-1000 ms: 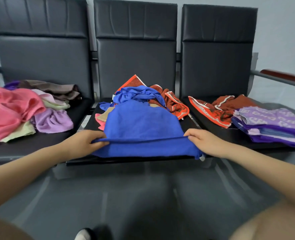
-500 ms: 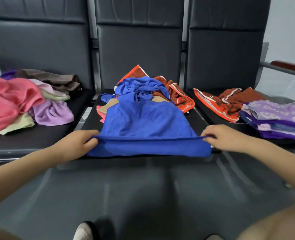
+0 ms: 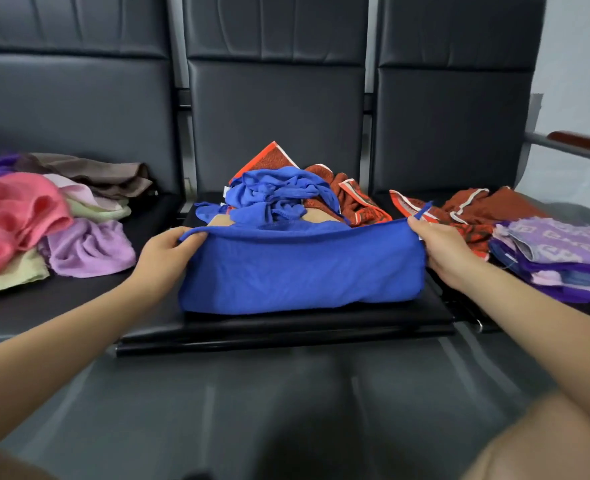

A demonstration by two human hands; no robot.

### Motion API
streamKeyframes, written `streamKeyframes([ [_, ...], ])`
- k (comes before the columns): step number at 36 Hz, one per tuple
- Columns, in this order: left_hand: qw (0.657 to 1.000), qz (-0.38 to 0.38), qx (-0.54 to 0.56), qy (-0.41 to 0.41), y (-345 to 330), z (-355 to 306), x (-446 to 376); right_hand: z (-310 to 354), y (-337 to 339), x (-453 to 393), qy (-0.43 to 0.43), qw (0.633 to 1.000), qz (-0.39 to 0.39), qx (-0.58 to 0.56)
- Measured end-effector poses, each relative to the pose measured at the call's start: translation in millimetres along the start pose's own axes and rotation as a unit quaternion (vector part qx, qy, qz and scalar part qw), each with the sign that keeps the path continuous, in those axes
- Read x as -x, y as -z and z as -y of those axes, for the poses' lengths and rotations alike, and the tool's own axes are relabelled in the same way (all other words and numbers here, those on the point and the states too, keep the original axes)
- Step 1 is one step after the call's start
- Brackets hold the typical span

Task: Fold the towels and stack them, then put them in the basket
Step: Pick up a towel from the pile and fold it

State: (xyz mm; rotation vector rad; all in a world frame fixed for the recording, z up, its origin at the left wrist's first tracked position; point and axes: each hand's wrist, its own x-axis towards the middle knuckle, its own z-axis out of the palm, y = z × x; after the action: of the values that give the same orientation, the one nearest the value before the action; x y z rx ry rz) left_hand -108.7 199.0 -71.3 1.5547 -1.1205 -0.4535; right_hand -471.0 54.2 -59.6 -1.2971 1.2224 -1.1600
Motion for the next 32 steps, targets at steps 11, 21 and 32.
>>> streamKeyframes([
  [11, 0.991, -0.072, -0.075, 0.079, -26.4, 31.2, -63.8, -14.3, -24.9, -44.8, 0.066, 0.969, -0.094, 0.218],
  [21, 0.955, 0.002, -0.294, 0.033, -22.4, 51.6, -67.1, -39.6, -35.7, -66.5, 0.109, 0.927, 0.035, 0.358],
  [32, 0.974, 0.065, -0.215, 0.038, -29.2, 44.4, -80.2, -43.1, -38.3, -78.6, 0.062, 0.956, 0.093, 0.27],
])
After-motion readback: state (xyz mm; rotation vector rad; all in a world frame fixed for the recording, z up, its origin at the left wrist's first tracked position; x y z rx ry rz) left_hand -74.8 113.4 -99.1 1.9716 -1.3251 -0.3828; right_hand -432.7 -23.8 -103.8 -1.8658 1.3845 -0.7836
